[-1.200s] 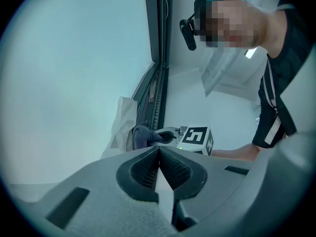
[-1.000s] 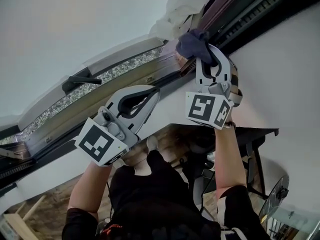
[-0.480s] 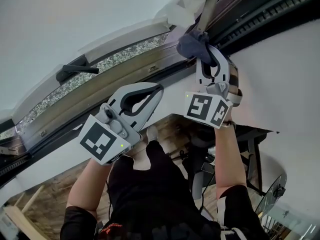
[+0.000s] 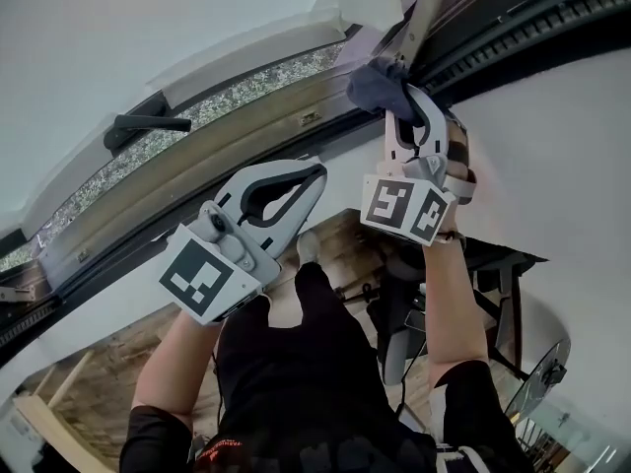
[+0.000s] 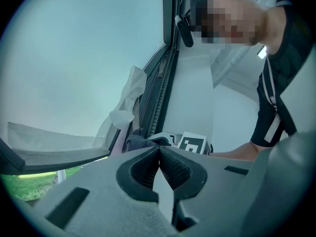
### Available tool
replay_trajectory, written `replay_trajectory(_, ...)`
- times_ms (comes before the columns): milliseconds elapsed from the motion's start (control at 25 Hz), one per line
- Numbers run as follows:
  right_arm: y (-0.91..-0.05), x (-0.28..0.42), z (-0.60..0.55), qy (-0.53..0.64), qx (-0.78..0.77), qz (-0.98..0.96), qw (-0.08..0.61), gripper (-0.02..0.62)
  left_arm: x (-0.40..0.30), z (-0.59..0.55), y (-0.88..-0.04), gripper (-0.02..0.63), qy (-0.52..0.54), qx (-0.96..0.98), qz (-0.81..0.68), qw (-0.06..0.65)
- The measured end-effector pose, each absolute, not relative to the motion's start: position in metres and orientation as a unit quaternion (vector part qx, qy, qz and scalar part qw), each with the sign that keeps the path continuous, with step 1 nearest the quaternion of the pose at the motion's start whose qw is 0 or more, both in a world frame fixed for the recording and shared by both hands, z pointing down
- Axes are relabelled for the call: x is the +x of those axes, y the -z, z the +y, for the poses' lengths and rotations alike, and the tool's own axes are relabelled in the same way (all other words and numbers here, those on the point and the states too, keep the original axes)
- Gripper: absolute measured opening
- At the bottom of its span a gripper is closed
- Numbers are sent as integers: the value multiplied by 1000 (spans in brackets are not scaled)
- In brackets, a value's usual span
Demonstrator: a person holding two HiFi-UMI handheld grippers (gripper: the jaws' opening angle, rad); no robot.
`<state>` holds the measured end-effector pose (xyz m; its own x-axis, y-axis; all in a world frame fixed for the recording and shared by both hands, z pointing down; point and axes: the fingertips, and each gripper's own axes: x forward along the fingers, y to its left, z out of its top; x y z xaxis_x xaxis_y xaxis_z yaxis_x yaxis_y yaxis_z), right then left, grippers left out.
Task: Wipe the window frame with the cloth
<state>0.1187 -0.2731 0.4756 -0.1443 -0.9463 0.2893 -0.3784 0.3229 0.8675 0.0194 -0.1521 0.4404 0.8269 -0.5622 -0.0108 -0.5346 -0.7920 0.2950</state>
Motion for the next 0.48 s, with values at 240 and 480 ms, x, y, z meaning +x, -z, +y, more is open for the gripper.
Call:
replay_trajectory(240, -502, 119, -272, 314, 476, -687, 451, 60, 18, -151, -454, 20, 39, 942, -295, 153)
replay_trajectory(480, -516, 119, -272, 312, 468, -685, 463, 60, 18, -150, -457, 20, 29, 942, -295, 160)
